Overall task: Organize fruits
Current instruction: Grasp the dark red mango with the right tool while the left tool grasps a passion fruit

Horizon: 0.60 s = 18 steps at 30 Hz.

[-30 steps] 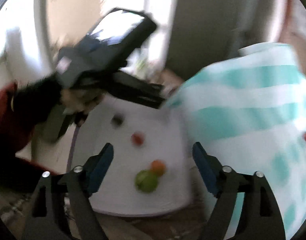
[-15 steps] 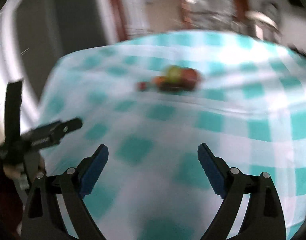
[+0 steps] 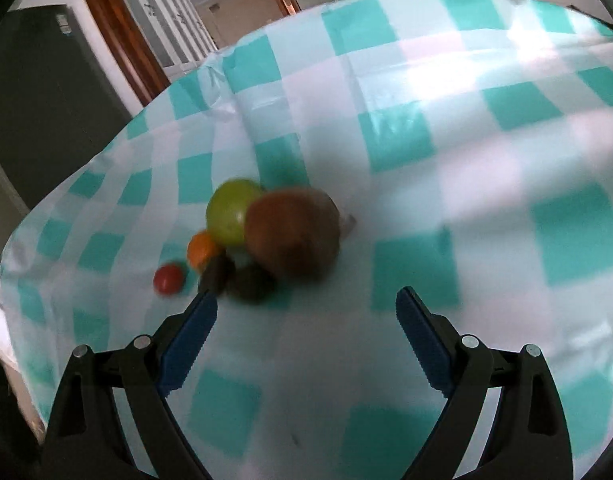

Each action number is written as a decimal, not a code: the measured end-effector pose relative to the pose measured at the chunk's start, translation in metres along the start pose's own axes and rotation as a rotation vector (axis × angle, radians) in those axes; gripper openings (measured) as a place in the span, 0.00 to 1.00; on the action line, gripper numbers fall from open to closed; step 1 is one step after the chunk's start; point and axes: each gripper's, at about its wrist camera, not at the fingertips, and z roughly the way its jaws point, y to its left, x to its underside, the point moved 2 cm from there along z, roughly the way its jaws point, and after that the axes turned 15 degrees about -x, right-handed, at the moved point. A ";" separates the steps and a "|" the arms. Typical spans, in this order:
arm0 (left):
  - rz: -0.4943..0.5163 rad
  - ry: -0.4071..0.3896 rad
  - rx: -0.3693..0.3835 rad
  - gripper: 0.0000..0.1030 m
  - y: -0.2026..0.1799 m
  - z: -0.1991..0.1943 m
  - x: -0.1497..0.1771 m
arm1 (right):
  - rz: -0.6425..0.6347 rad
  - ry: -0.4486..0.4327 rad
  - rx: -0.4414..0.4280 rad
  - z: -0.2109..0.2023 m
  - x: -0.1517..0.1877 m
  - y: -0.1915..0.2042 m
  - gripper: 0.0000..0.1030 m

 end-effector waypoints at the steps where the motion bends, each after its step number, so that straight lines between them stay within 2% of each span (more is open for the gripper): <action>1: 0.002 0.001 0.001 0.99 -0.001 0.001 0.000 | 0.001 0.009 0.014 0.008 -0.005 0.001 0.85; 4: 0.003 0.002 0.005 0.99 -0.001 -0.001 0.000 | -0.003 0.024 0.037 0.023 -0.015 0.004 0.85; 9: -0.002 0.002 0.008 0.99 -0.001 -0.001 0.000 | 0.005 0.075 0.082 0.041 -0.020 0.002 0.78; 12: -0.004 0.002 0.008 0.99 -0.001 -0.001 0.000 | 0.044 0.074 0.074 0.044 -0.025 -0.008 0.70; 13: -0.007 0.002 0.007 0.99 0.000 -0.001 0.000 | 0.043 0.076 0.057 0.043 -0.026 -0.009 0.64; 14: -0.007 0.002 0.007 0.99 0.000 -0.001 0.000 | 0.043 0.071 0.031 0.041 -0.026 -0.009 0.57; 18: -0.013 0.005 0.006 0.99 0.001 -0.001 0.000 | 0.098 -0.035 -0.001 -0.008 -0.014 -0.025 0.57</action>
